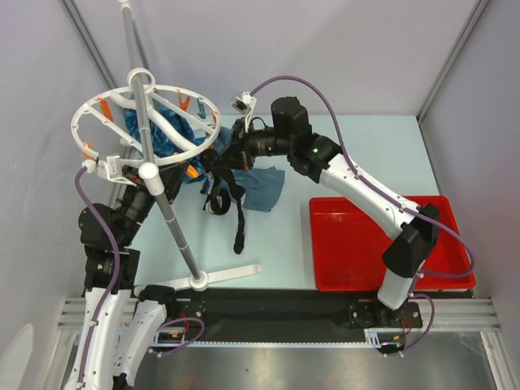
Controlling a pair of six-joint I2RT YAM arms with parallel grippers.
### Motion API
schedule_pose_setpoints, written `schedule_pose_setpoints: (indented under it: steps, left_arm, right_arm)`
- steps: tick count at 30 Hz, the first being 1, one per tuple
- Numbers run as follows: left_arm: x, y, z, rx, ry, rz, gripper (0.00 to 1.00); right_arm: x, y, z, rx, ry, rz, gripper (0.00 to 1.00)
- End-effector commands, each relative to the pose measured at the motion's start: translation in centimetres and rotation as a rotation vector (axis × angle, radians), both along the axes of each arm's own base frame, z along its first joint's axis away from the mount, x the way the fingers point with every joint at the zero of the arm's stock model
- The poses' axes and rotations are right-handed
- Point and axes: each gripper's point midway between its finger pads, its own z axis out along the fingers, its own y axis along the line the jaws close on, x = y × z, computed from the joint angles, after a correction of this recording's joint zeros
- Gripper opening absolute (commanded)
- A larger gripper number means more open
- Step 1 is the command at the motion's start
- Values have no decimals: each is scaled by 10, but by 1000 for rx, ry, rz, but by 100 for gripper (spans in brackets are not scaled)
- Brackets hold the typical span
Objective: Clip the socks to the hanger
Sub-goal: Clamp the sock onto the hanger.
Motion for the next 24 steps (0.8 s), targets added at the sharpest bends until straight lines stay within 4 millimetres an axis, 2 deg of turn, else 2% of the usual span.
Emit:
schedule_pose_setpoints:
  steps: [1,8,12,17,24]
  left_arm:
    - [-14,-25,-9,30,11,-165,0]
    - [-14,-27,-9,14,27,-181,0]
    - [-13,-28,-11,-1,44,-188,0]
    - [-15,-26,-3,-24,19,-178,0]
    - [-6,-11,-8,-115,101,-73,0]
  right_arm:
    - [-26,1,25,75,25,108,0]
    - [-38,6,28,110,60,170,0]
    - [-38,7,27,119,68,181,0]
    - [-35,8,19,108,73,173,0]
    - [-32,7,12,93,47,144,0]
